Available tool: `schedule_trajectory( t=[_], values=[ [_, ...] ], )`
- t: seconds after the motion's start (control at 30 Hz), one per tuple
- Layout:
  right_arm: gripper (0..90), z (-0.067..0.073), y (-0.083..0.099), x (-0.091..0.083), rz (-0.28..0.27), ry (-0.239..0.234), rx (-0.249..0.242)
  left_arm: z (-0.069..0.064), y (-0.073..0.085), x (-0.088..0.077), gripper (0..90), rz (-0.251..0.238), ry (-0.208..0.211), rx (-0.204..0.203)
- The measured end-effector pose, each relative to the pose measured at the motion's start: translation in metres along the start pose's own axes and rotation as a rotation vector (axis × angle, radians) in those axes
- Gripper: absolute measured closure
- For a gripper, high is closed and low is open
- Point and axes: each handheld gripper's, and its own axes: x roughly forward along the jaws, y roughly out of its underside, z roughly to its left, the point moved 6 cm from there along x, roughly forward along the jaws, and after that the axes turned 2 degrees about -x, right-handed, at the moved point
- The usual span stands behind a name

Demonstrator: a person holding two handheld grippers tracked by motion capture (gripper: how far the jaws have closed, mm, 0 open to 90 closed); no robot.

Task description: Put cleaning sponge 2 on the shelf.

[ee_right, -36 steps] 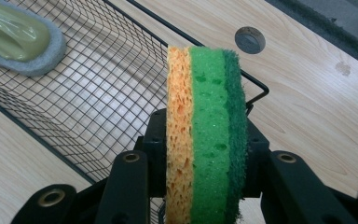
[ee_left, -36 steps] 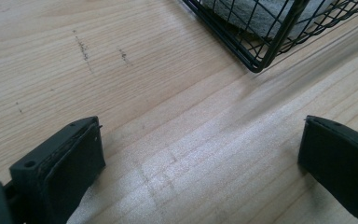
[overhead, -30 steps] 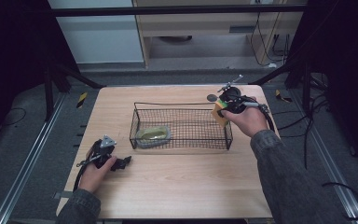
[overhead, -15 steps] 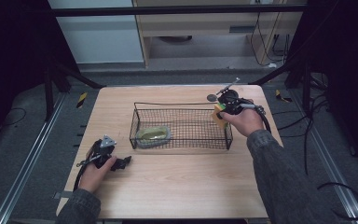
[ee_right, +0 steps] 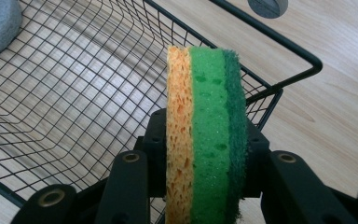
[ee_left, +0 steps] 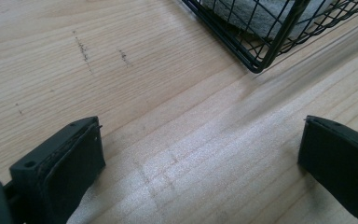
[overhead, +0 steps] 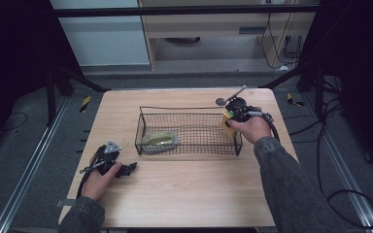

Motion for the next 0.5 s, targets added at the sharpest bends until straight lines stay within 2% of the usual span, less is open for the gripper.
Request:
schedule_trajectory(
  t=[0.2,0.5],
  values=[
    [63.9,0.001,0.003,0.009,0.023,0.002,0.011,0.0,0.0,0.0,0.0,0.0,0.001,0.0],
    [63.8,0.003,0.004,0.019,0.048,0.01,-0.012,0.0,0.0,0.0,0.0,0.001,0.002,0.001]
  ],
)
